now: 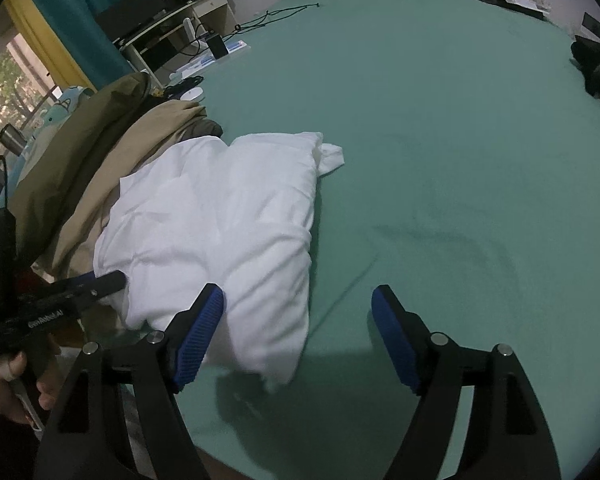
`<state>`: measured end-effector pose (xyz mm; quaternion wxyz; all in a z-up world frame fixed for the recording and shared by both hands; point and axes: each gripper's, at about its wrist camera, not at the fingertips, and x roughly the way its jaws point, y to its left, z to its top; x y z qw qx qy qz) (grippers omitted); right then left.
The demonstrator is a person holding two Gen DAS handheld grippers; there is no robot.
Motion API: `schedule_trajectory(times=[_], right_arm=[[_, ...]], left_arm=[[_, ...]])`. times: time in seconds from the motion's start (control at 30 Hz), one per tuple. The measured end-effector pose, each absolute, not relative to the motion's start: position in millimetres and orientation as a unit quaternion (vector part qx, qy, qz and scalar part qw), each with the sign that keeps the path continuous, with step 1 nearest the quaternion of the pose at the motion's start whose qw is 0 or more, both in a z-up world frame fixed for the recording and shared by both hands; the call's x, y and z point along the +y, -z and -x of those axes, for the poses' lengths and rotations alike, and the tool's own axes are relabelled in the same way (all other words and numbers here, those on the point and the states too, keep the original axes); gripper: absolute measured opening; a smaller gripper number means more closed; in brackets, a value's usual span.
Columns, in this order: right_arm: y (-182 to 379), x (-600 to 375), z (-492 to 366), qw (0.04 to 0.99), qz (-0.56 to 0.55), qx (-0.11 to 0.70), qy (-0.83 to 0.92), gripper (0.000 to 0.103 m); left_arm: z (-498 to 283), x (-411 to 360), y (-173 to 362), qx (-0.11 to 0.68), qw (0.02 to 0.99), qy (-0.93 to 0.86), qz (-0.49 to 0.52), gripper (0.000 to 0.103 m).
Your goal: Fold large clothes
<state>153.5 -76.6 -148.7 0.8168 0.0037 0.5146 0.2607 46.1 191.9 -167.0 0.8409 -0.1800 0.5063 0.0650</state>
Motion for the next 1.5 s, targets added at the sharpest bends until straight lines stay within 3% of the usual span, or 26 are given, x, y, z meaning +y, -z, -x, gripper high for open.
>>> schedule_trajectory(times=[0.67,1.4,1.5], right_arm=[[105,-153,-104,0.836,-0.011,0.497,-0.231,0.078],[44,-256,-73,0.888,-0.036,0.426,-0.171,0.095],[34,-267,-71,0.894,-0.035,0.415,-0.163,0.096]], left_arm=[[7,138,90,0.448,0.871,-0.099,0.176,0.057],[19,45,-3,0.351,0.924,-0.069,0.134,0.057],[20,33,-17,0.331,0.934,-0.073,0.112,0.066]])
